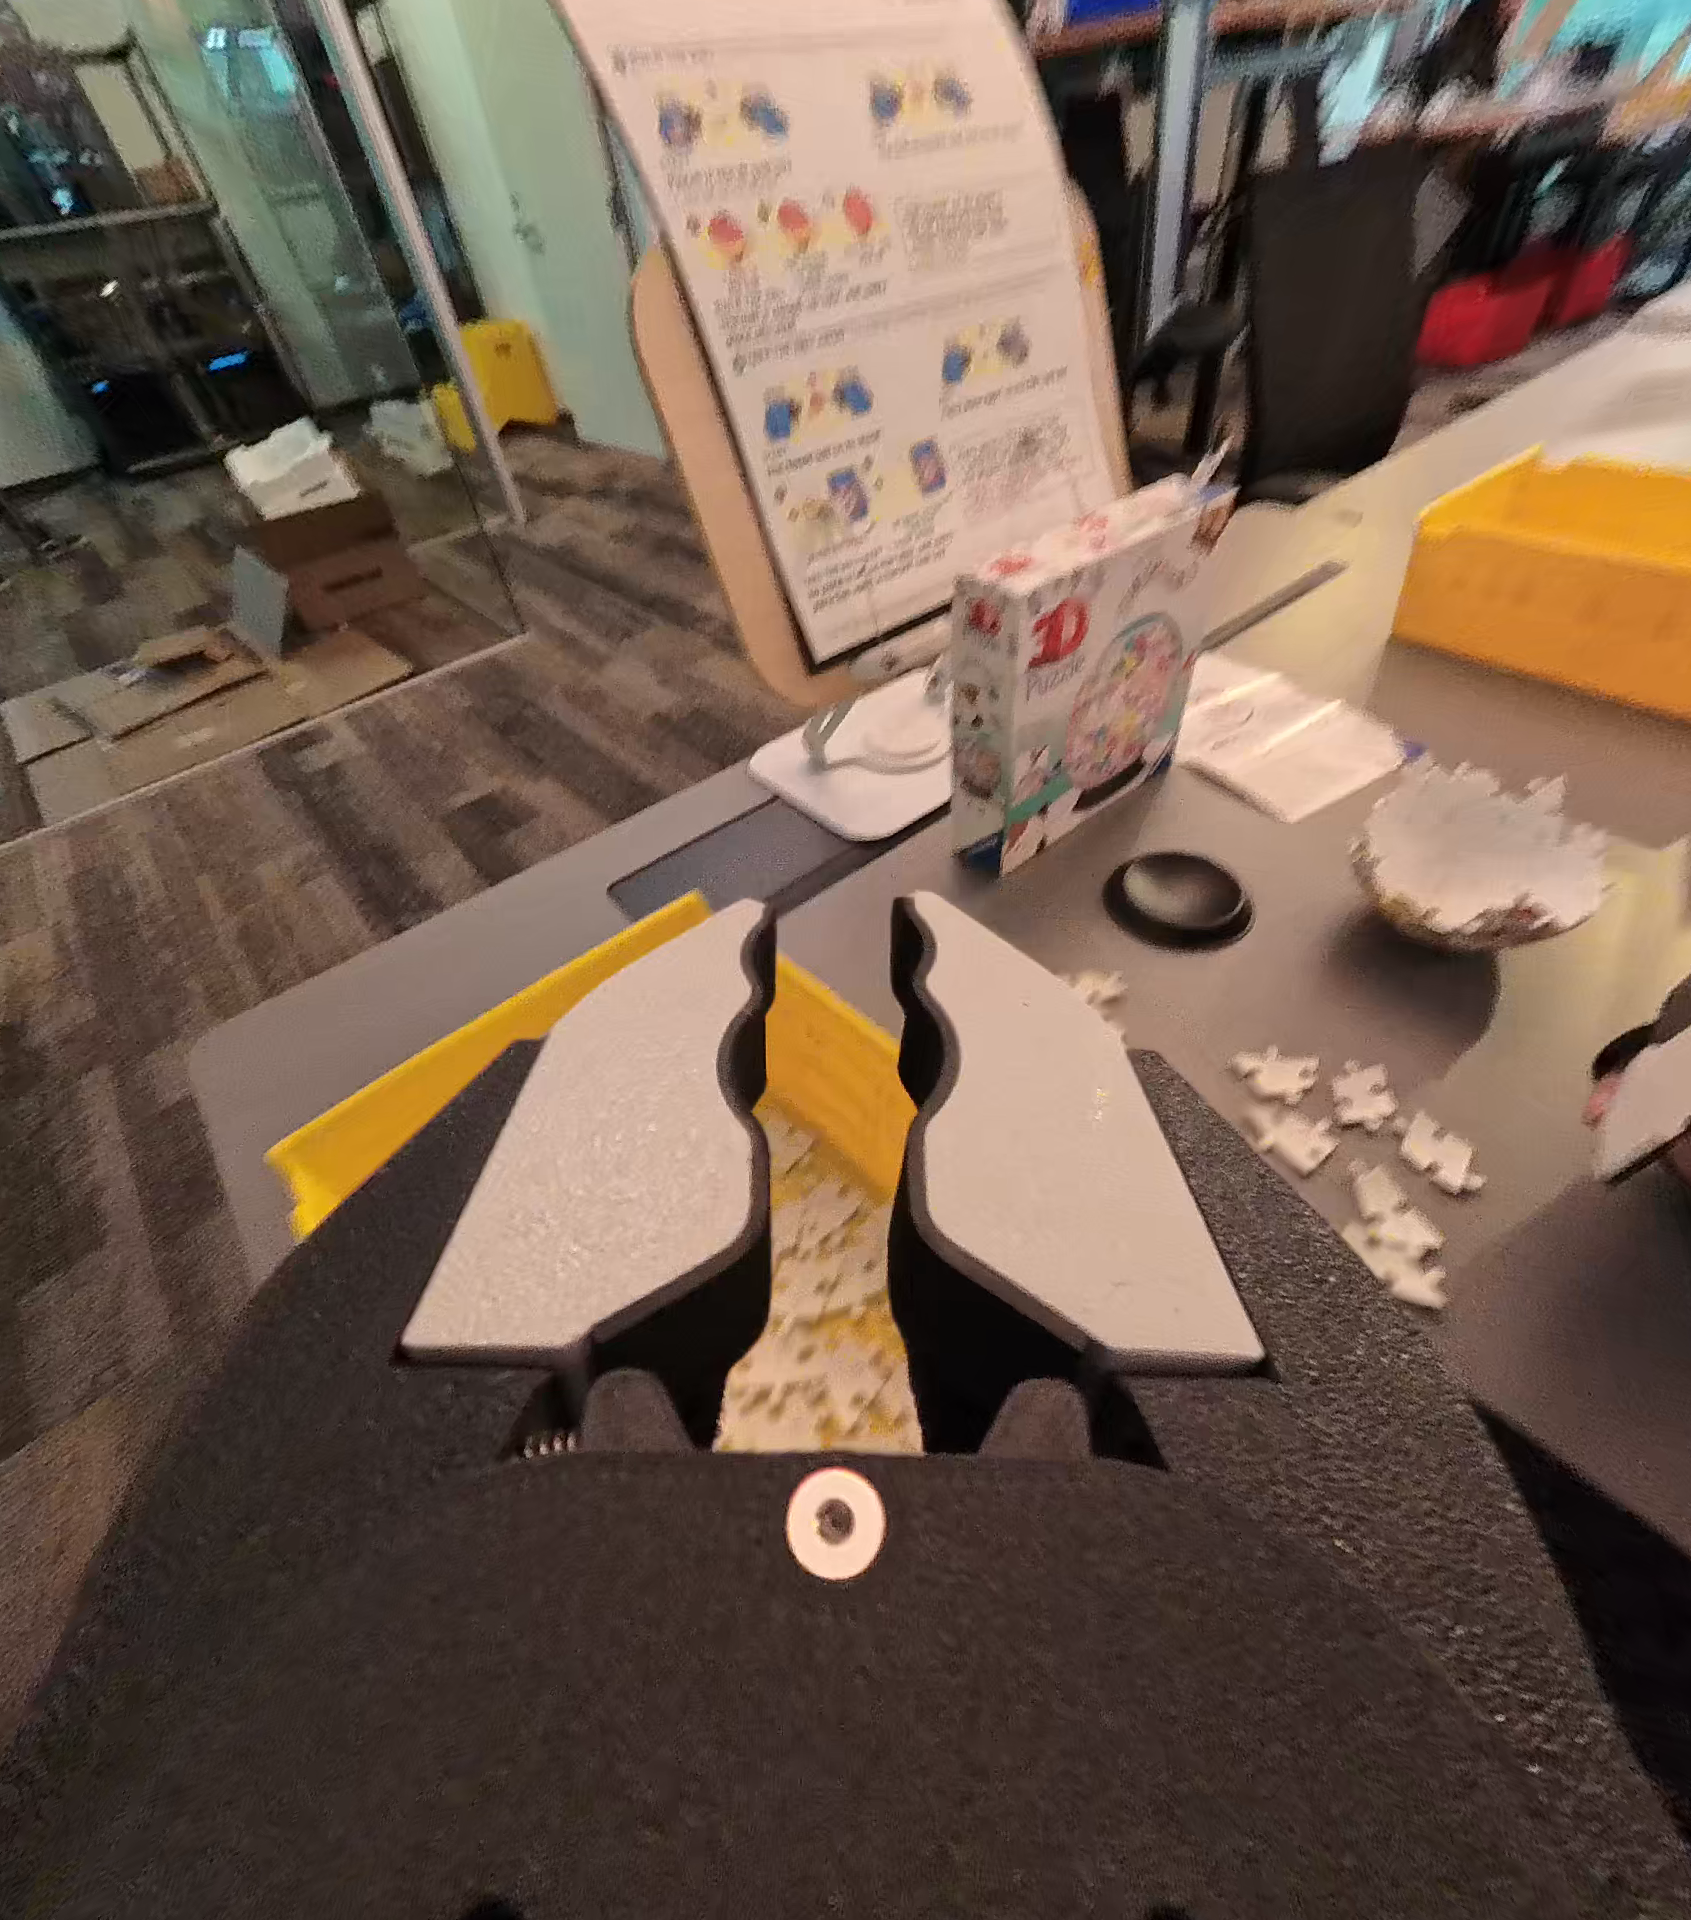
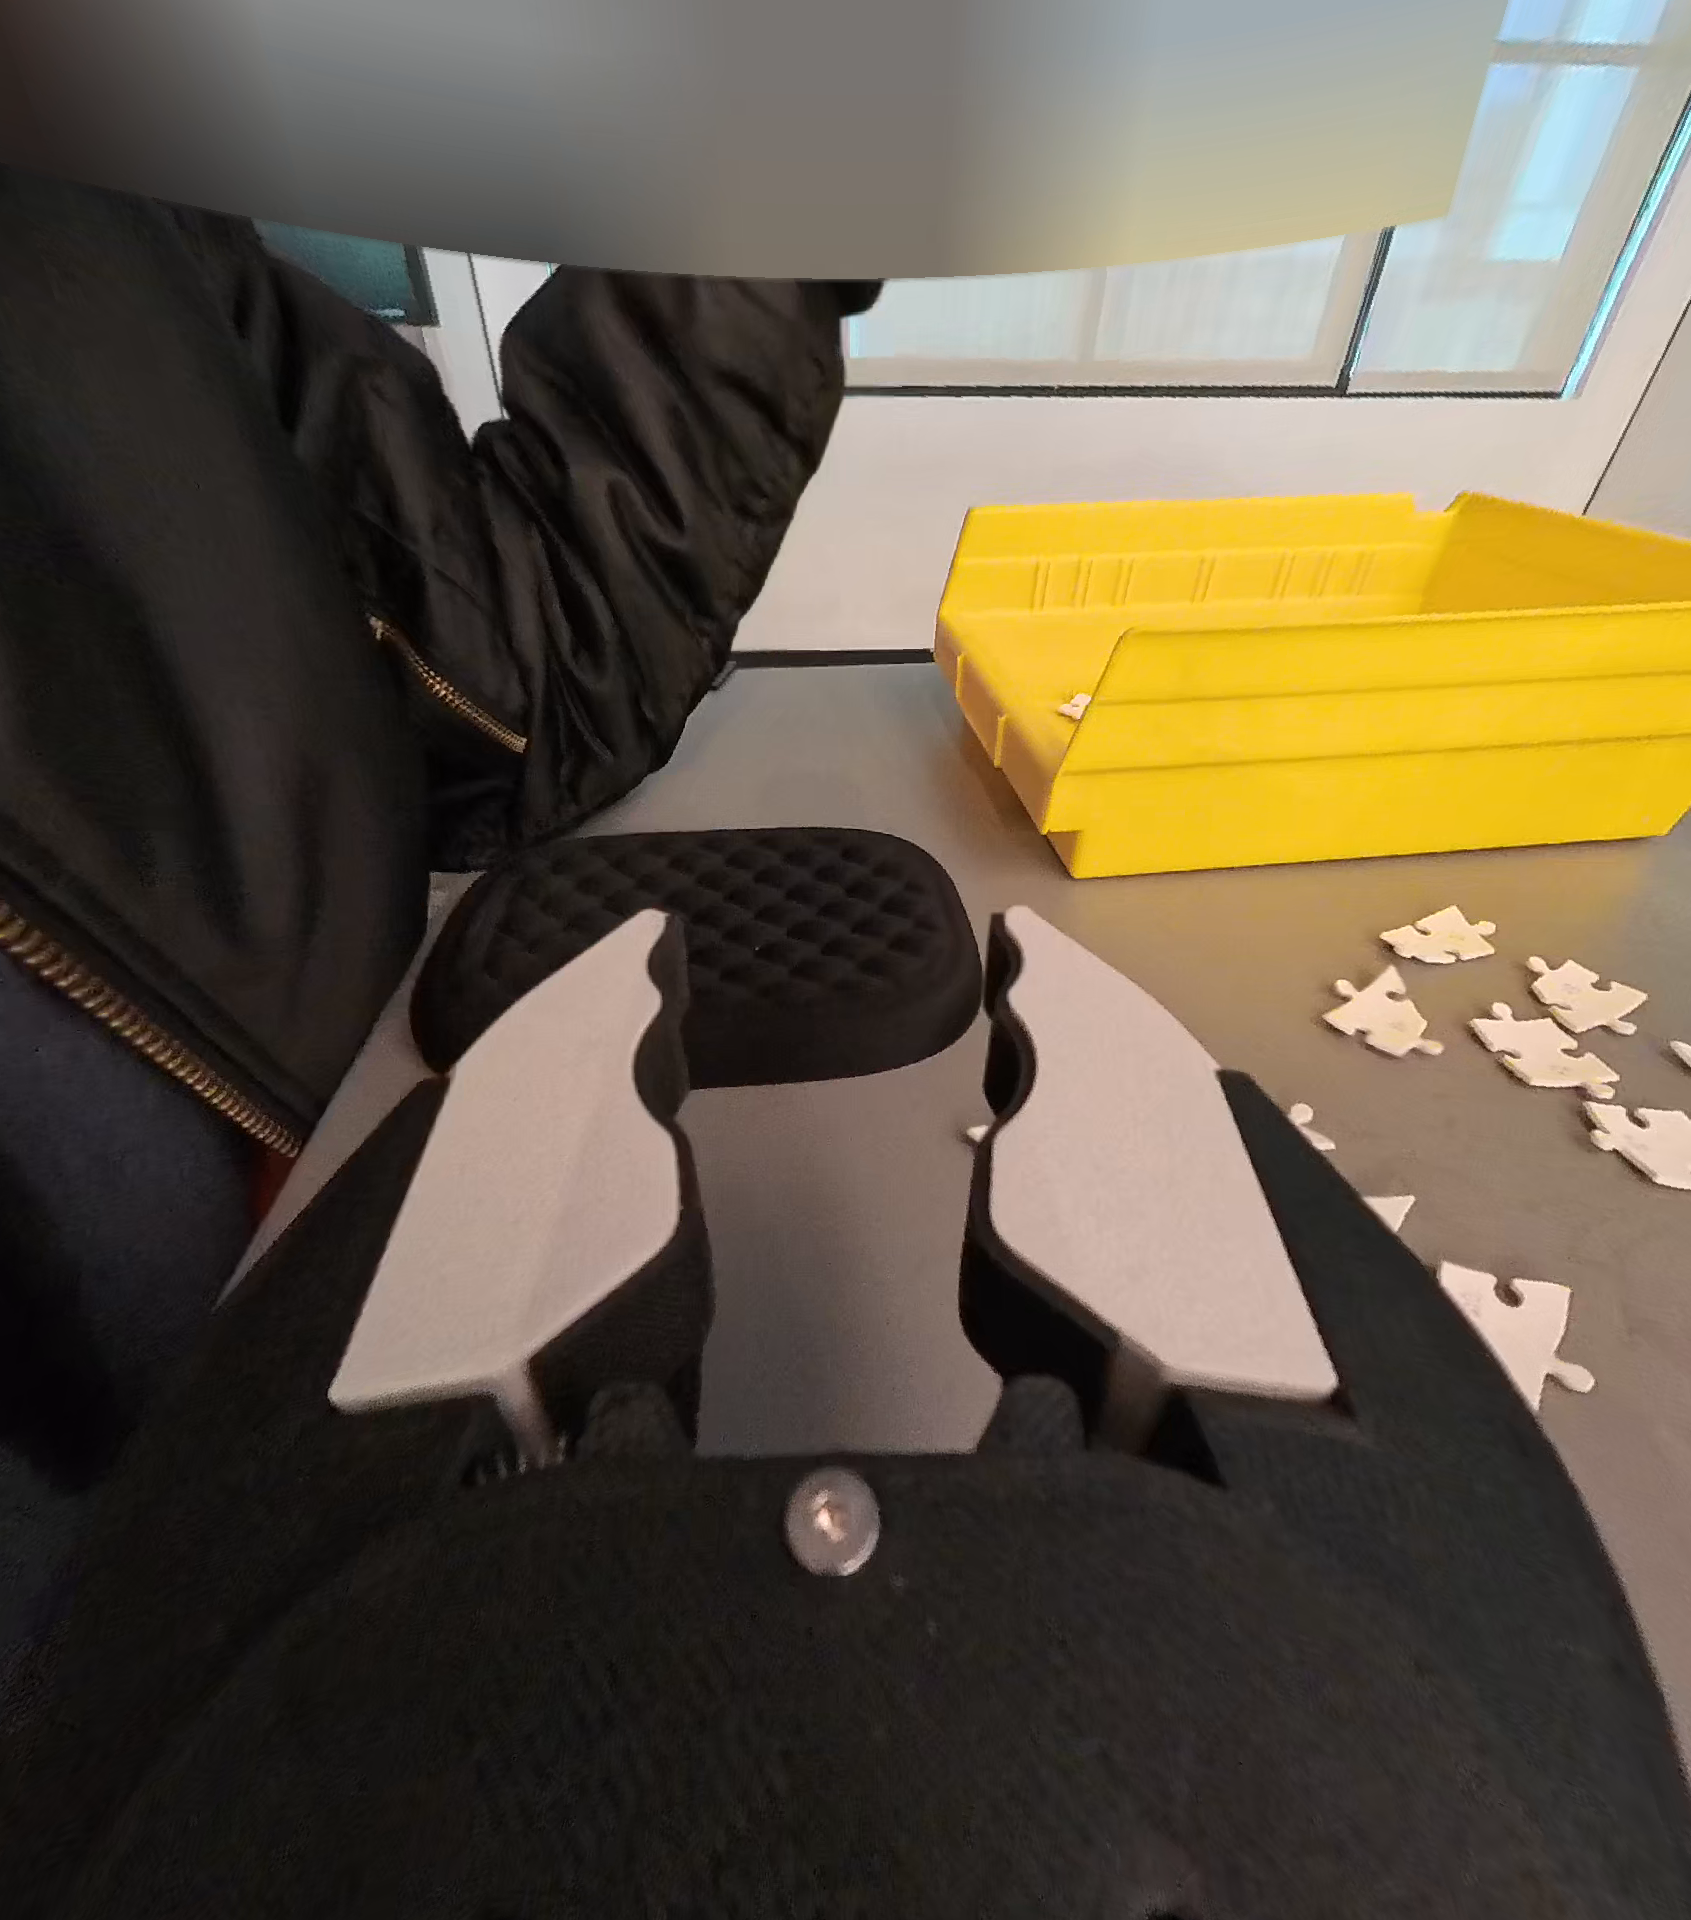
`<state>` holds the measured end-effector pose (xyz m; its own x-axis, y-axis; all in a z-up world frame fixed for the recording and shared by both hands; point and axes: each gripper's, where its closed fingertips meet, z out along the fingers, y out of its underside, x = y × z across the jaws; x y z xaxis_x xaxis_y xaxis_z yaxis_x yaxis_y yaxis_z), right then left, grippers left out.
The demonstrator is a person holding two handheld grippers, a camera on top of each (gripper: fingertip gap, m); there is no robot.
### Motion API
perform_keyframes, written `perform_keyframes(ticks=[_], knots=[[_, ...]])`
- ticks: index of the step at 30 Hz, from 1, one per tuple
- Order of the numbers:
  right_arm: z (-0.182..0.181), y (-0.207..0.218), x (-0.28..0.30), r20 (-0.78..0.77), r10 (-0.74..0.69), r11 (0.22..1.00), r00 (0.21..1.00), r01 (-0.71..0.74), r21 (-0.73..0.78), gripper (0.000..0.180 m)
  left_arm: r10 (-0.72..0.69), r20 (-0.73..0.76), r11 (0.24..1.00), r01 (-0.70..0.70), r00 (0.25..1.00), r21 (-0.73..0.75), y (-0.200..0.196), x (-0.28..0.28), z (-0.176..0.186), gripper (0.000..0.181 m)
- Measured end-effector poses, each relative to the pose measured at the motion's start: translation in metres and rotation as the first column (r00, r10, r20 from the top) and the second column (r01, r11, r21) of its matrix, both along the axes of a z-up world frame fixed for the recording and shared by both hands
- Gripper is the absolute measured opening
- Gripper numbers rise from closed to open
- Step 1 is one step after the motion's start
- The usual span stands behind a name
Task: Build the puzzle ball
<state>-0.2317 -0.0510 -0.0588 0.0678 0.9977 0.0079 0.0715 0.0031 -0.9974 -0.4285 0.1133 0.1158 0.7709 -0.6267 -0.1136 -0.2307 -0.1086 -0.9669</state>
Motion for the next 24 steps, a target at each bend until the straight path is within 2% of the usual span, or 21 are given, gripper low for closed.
perform_keyframes(ticks=[3, 5, 10, 13, 16, 19, 24], knots=[[-0.002, -0.003, -0.002, 0.014, 0.003, 0.999, 1.000, -0.003, 0.037, 0.048, 0.141, -0.166, 0.989, -0.147, 0.976, -0.025, -0.002, -0.032, -0.012, 0.021], [-0.005, -0.001, -0.002, 0.037, -0.016, 0.998, 0.999, 0.013, 0.056, 0.047, 0.201, -0.219, 0.978, -0.208, 0.955, -0.008, -0.004, -0.046, -0.011, 0.021], [-0.006, 0.001, -0.002, 0.029, 0.002, 1.000, 1.000, -0.001, -0.031, 0.034, 0.237, -0.233, 0.971, -0.240, 0.943, 0.014, -0.007, -0.057, -0.007, 0.017], [-0.005, 0.007, 0.000, 0.028, -0.025, 1.000, 0.999, 0.025, 0.005, 0.019, 0.262, -0.203, 0.964, -0.263, 0.943, 0.021, 0.003, -0.062, -0.008, 0.011], [-0.006, 0.008, -0.002, 0.027, -0.016, 1.000, 1.000, 0.016, -0.003, 0.016, 0.243, -0.185, 0.967, -0.252, 0.952, -0.026, 0.013, -0.060, -0.018, 0.007], [-0.009, 0.009, -0.001, 0.044, 0.000, 1.000, 0.999, 0.000, -0.022, 0.015, 0.237, -0.259, 0.961, -0.265, 0.936, -0.078, 0.020, -0.065, -0.034, 0.000], [-0.005, 0.009, 0.004, 0.008, 0.027, 0.997, 1.000, -0.027, -0.067, 0.008, 0.277, -0.232, 0.958, -0.286, 0.932, -0.008, 0.027, -0.070, -0.019, 0.000]])
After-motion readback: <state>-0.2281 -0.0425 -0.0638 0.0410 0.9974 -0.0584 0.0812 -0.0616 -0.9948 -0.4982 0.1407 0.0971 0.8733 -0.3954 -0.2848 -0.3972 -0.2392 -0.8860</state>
